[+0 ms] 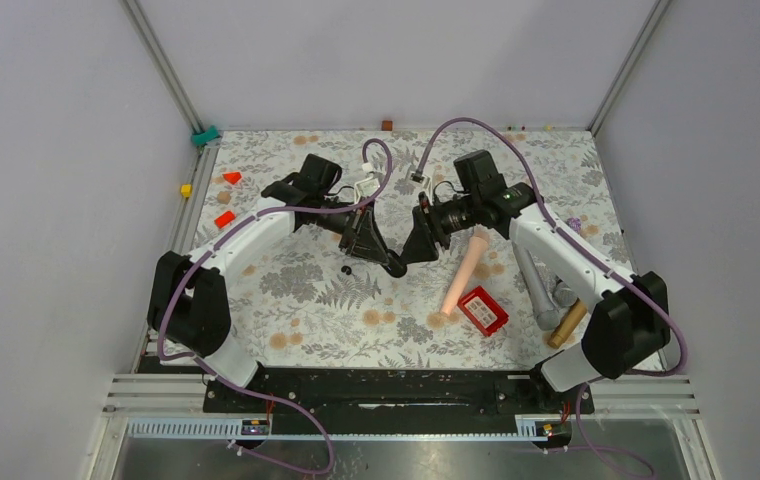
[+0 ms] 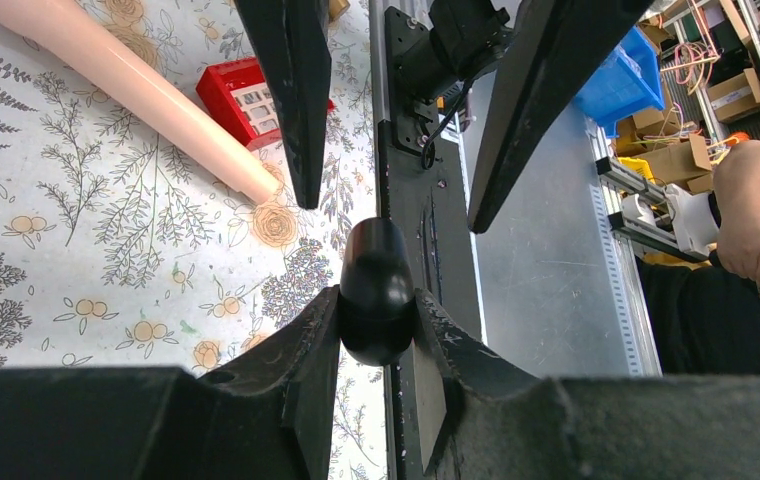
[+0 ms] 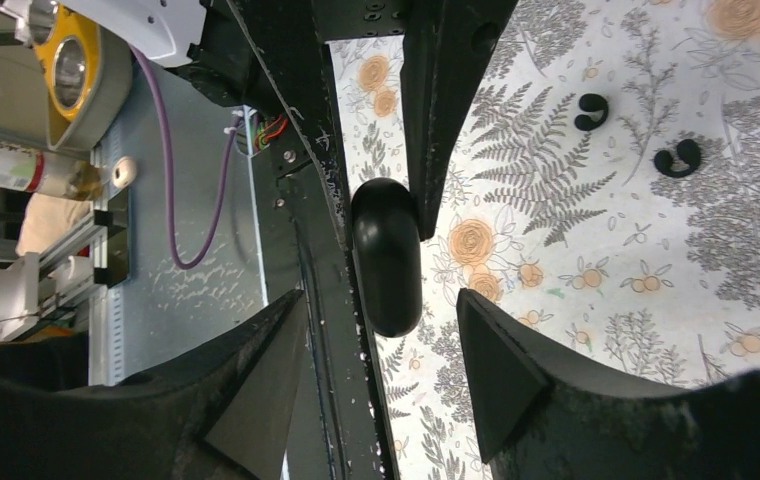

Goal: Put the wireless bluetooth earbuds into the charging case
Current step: Pick up the charging case at the center of the board.

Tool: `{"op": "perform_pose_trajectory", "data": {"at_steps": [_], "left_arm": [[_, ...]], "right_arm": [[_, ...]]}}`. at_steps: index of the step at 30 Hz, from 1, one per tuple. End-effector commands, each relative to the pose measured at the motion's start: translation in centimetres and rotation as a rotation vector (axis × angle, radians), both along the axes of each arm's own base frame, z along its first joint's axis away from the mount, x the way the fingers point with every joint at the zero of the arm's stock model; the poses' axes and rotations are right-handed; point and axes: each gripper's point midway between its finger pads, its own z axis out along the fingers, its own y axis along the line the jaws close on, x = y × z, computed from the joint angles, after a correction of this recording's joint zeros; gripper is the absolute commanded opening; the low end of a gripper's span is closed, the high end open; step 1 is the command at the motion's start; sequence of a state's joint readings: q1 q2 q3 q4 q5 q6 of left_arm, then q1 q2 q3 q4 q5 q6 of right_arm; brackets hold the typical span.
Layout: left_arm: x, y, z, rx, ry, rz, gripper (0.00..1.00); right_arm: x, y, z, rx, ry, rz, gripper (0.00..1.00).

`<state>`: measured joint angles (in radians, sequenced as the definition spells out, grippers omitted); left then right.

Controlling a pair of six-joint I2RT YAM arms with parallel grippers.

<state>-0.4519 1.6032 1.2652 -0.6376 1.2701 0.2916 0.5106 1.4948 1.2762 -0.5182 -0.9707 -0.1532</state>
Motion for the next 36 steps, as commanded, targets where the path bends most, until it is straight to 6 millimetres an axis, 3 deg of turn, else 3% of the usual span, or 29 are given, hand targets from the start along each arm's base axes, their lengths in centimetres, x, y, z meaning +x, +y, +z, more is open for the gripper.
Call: {"op": "perform_pose_trajectory", "data": {"at_steps": [1,11,23,30,34,36], "left_arm": [[-0.8,0.0,2.4,-0.064,-0.077,-0.031,0.12],[-1.0,0.1,2.5,-0.067,-0.079,-0.040,0.12],[-1.0,0.1,2.5,-0.066,-0.080,-0.040,0.12],[-0.9,0.1,2.4,-0.062,-0.079,-0.037,0.12],[-0.8,0.1,2.3,-0.058,-0.077,-0.034,0.25],[-0.7,0.0,2.2,-0.052,-0.076,-0.031,0.43]], "right_arm": [[-1.3,0.4,-0.5,0.033,0.028,0.076,0.63],[-1.3,0.5,-1.7,-0.001,0.015,0.090,0.54],[-2.3,1.1,-1.7,0.009,0.032,0.127,0.48],[-2.2,1.2,-1.8,0.007,0.027,0.128,0.31],[-2.3,1.2,-1.2,0.015,0.016,0.128,0.26],[-2.4,1.1,-0.8,0.022,0.005,0.127,0.25]]}}
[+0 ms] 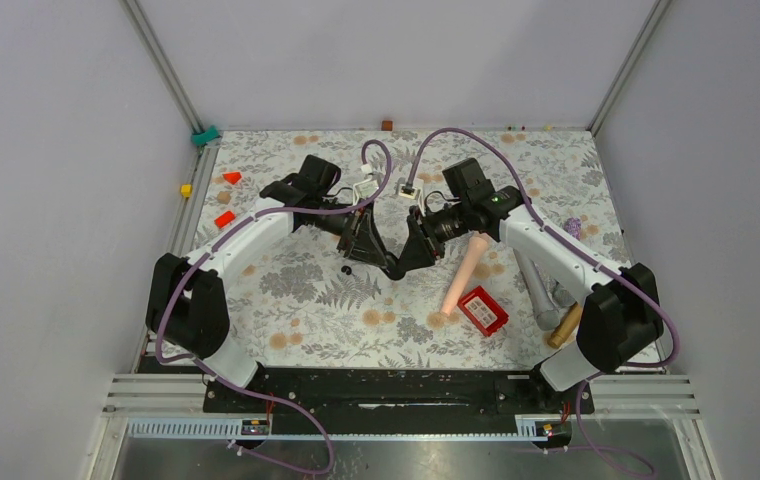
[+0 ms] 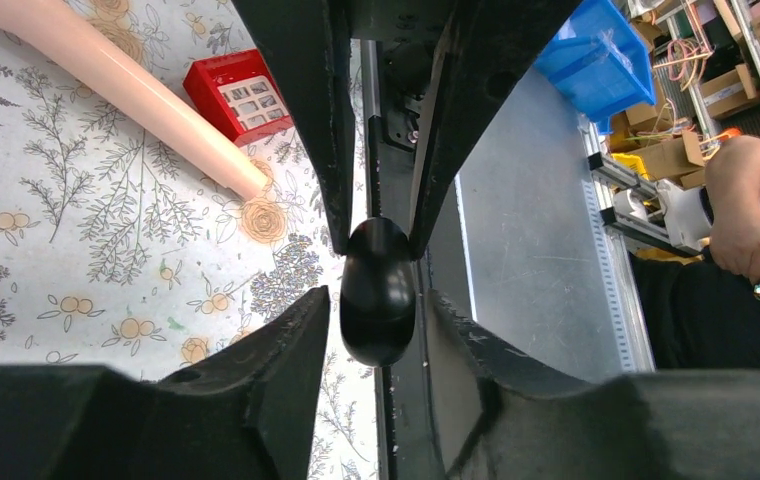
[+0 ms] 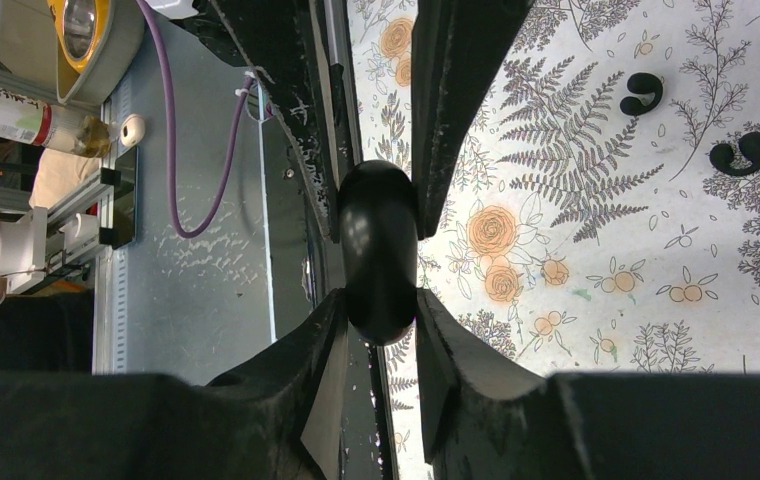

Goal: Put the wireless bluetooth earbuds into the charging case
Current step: Pick up the charging case at the center of the board.

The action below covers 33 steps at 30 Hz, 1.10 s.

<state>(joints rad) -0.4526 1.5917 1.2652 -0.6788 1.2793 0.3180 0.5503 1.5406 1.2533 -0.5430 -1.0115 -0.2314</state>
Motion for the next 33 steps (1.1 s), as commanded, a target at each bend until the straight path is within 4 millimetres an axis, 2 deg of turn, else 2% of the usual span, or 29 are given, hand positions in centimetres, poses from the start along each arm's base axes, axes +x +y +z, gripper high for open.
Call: {"op": "perform_pose_trajectory", "data": {"at_steps": [1,3,7,14,21,33], "left_arm": [[0.0,-0.2,1.9,-0.049,-0.083,-0.016,0.51],[0.1,-0.2,1.8,-0.041,-0.084,-0.011,0.62],[0.4,0.0,2.0,-0.027,-0.117,0.009,0.71],[0.4,0.1,2.1,-0.025,-0.144,0.016,0.73],[0.0,-0.3,1.3,-0.004,-0.149,0.003,0.62],[-0.3,-0.5,1.5,-0.009,-0.166,-0.005,0.42]], "right_arm": [[-0.7,0.3,1.6,0.036,-0.025,0.027,0.25],[-0.8,0.2,1.9,0.039,-0.035,0.024,0.25],[-0.6,0.0,2.7,0.041,-0.068,0.007,0.25],[0.5,0.2,3.1,0.047,-0.074,-0.063,0.24],[1.5,0.7,2.6,0.040,-0.035,-0.115,0.24],[1.8,0.8,1.7,0.021,-0.025,-0.125,0.25]]}}
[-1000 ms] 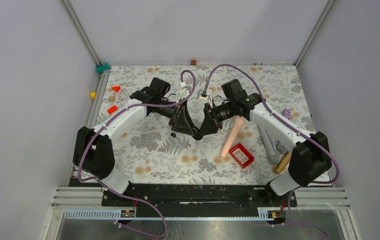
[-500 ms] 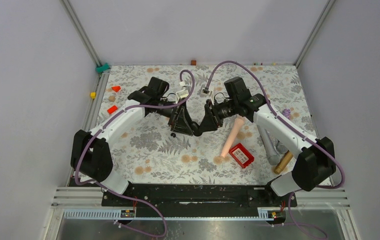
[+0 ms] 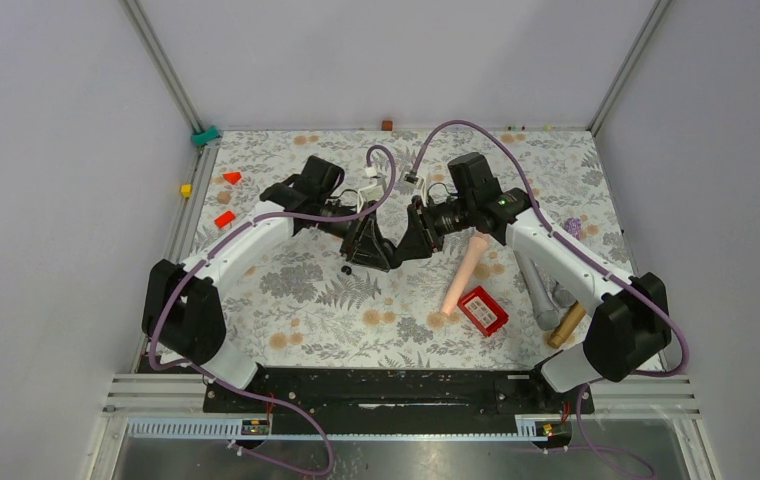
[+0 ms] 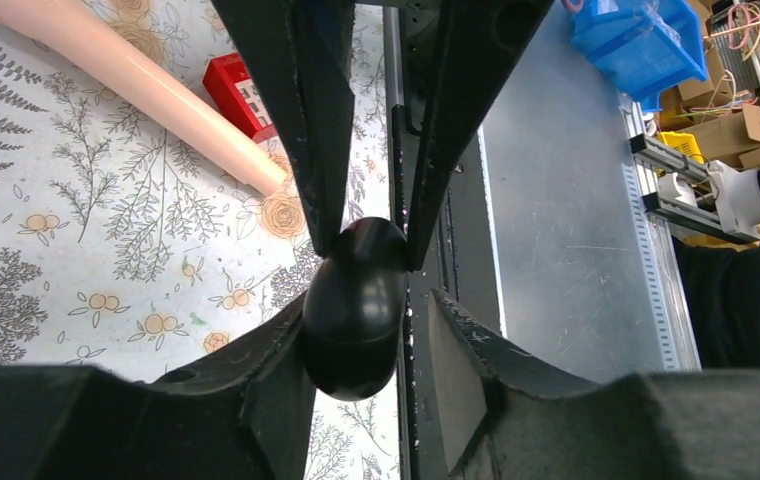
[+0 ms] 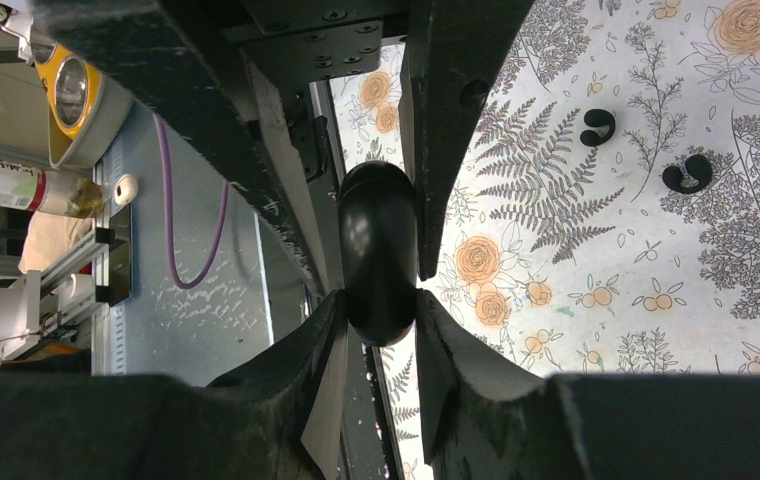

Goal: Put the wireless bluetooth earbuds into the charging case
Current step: Pick up the charging case at the center of the board, then open the charging case.

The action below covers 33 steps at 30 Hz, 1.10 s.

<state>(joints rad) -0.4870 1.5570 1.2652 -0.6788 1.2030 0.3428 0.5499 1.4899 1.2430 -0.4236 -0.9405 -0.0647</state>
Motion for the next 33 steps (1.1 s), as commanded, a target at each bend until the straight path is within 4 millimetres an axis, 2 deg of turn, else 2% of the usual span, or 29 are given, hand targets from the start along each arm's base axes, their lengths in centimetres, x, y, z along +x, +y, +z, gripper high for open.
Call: {"op": "perform_pose_trajectory", "data": {"at_steps": [1,4,8,14,18,21,27,33], "left_arm": [[0.1,-0.1,1.6,-0.042,-0.083,-0.009,0.39],[0.1,-0.1,1.6,-0.042,-0.084,-0.008,0.31],[0.0,-0.1,1.7,-0.046,-0.085,-0.011,0.16],[0.0,-0.1,1.7,-0.046,-0.085,-0.010,0.07],[-0.2,0.0,1.8,-0.051,-0.087,-0.015,0.00],[-0.3,0.0,1.9,-0.056,-0.092,-0.018,0.00],[-0.4,0.0,2.0,-0.061,-0.096,-0.021,0.00],[-0.4,0.1,2.2,-0.063,-0.101,-0.021,0.00]], "right_arm": [[0.5,0.3,-0.2,0.002,-0.013,-0.009,0.24],[0.5,0.3,-0.4,-0.002,-0.014,-0.011,0.25],[0.4,0.3,-0.4,0.000,-0.013,-0.006,0.25],[0.6,0.2,-0.4,-0.004,-0.022,-0.012,0.27],[1.4,0.0,-0.6,-0.032,-0.050,-0.052,0.35],[2.7,-0.7,-0.7,-0.067,-0.104,-0.109,0.39],[4.0,-2.1,0.3,-0.071,-0.154,-0.177,0.42],[4.5,-2.8,1.3,-0.077,-0.209,-0.217,0.45]]}}
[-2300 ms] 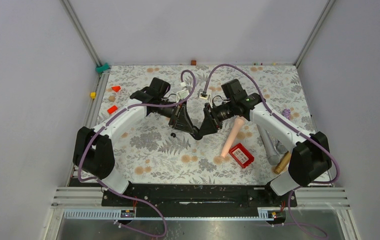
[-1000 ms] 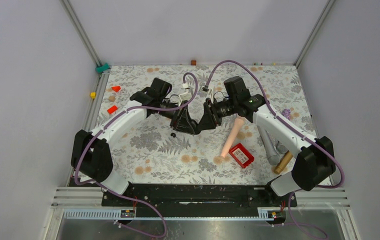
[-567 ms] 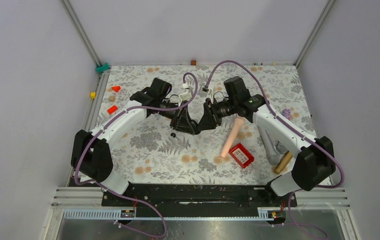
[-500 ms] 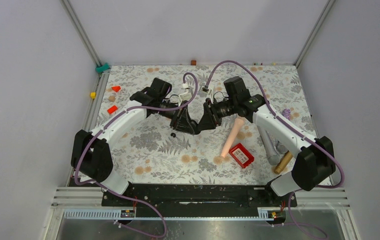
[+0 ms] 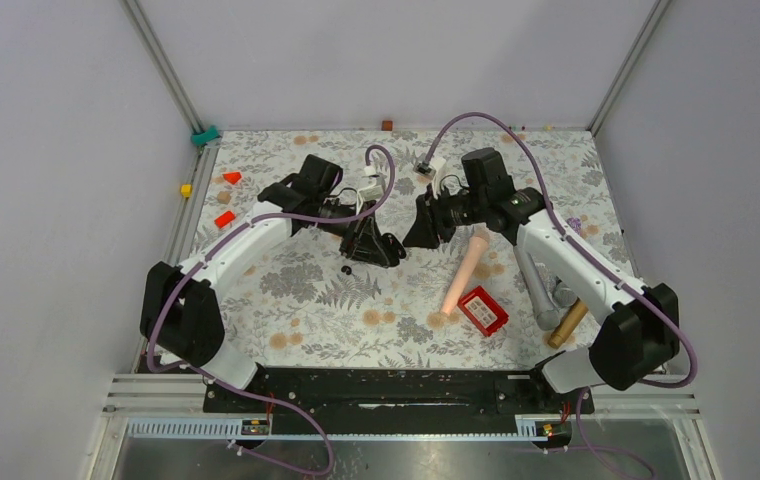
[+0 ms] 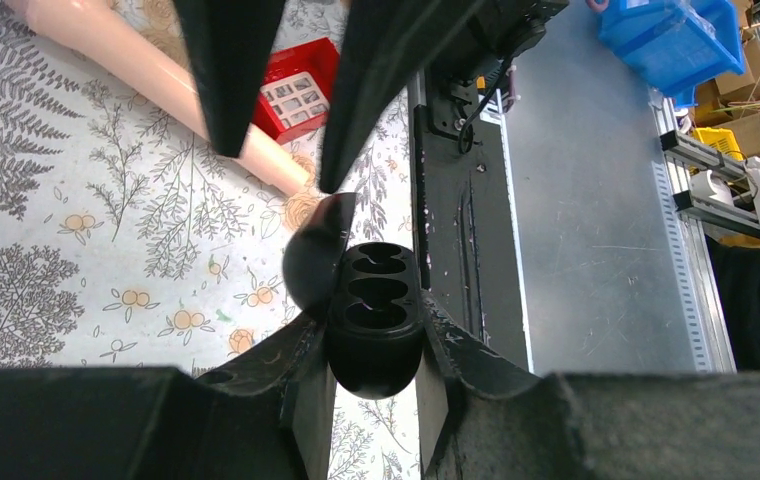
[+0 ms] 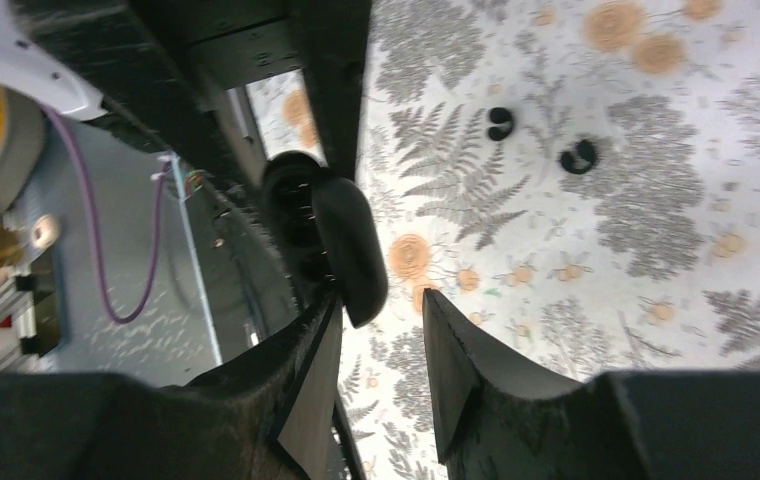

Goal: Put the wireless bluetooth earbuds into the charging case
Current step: Open the charging case.

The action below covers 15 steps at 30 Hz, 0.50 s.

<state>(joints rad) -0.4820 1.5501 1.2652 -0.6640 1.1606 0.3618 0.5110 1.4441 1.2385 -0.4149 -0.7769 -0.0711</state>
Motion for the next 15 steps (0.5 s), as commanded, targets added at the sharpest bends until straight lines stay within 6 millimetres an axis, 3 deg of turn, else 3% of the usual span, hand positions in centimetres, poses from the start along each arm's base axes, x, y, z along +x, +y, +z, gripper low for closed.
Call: {"op": "perform_pose_trajectory", "data": {"at_steps": [1,8,15], "left_arm": [[-1.3,-0.1,2.5,-0.076,-0.052,-0.045,0.00],[-0.9,0.1,2.6,-0.049,-0.069,-0.028,0.00],[0.6,1.4,4.2,-0.040,-0.113,0.018,0.00]], "right_arm": [[1.3,-0.9,1.5,-0.011,-0.113,-0.060,0.46],[0.6,-1.8,4.9,0.010,-0.194,-0.057,0.62],[2.1,-3.3,7.2,-0.033,-0.290,-0.138,0.68]]}}
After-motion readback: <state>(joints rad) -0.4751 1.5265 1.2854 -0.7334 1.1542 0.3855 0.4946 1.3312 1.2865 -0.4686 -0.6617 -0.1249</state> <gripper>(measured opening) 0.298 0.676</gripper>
